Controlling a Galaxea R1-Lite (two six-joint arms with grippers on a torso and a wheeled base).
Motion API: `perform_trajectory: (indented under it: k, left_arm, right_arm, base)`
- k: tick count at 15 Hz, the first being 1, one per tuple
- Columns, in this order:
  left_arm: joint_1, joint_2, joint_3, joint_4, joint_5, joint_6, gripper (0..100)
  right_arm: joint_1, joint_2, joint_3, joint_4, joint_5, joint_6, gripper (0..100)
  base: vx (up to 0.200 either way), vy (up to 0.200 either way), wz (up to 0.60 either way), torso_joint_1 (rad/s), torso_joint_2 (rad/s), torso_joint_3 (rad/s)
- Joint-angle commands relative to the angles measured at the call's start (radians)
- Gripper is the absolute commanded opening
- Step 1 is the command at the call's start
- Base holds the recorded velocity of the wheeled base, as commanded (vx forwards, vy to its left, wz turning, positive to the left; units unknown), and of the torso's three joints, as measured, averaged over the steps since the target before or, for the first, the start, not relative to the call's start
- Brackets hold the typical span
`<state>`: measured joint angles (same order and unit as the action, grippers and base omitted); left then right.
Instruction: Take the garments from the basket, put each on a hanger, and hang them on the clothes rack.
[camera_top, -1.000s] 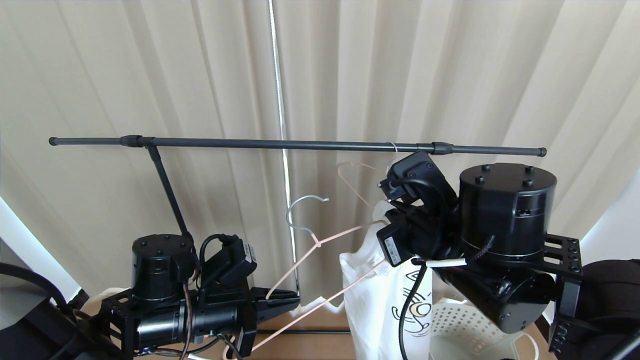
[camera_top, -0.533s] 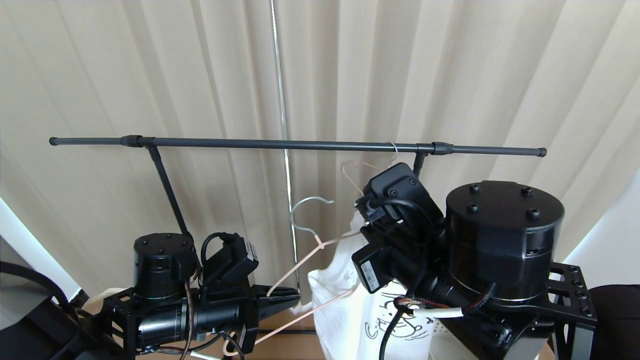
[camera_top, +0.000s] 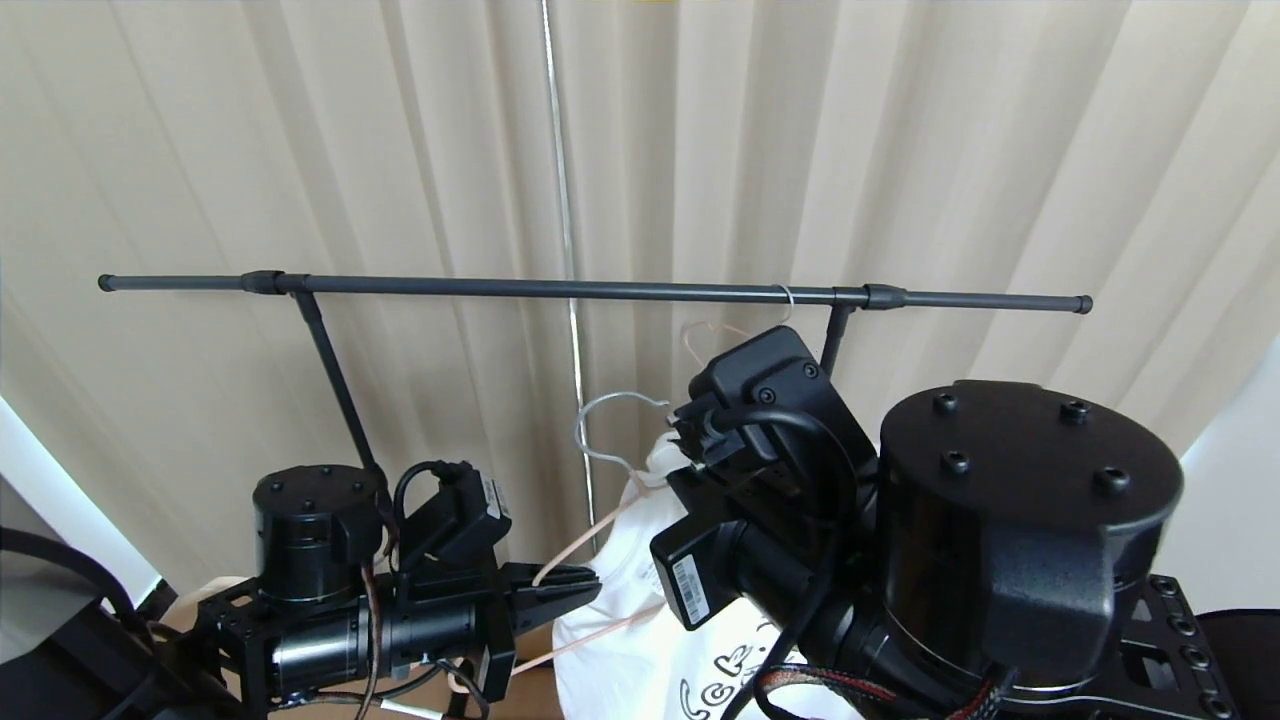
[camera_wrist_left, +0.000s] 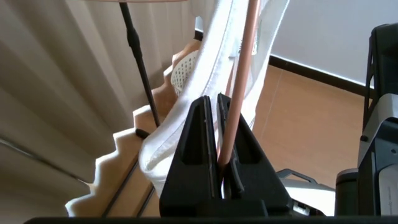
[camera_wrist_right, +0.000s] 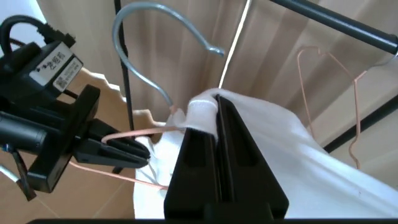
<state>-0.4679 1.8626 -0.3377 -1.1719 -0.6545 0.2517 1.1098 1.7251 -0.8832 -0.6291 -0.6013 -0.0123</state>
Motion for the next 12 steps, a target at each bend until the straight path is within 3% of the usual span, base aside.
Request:
perform_trajectory:
  k: [1, 5, 12]
  left_arm:
    - [0.0, -0.008, 0.045, -0.043, -0.001, 0.0, 0]
    - [0.002, -0.008, 0.095, -0.153, -0.001, -0.002, 0]
    - [0.009, 0.014, 0.065, -0.164, 0.027, -0.029, 0]
  right_arm:
    - [-0.001, 0.011, 0.001, -0.023, -0.008, 0.0, 100]
    - [-0.054, 0.027, -0.002, -0.04, -0.068, -0.026, 100]
    - [-0.067, 0.017, -0.005, -0.043, -0.078, -0.032, 100]
  base:
    - [0.0, 0.0, 0.0, 0.0, 0.0, 0.0]
    - [0.0, 0.0, 0.0, 0.0, 0.0, 0.0]
    - [0.0, 0.0, 0.0, 0.0, 0.0, 0.0]
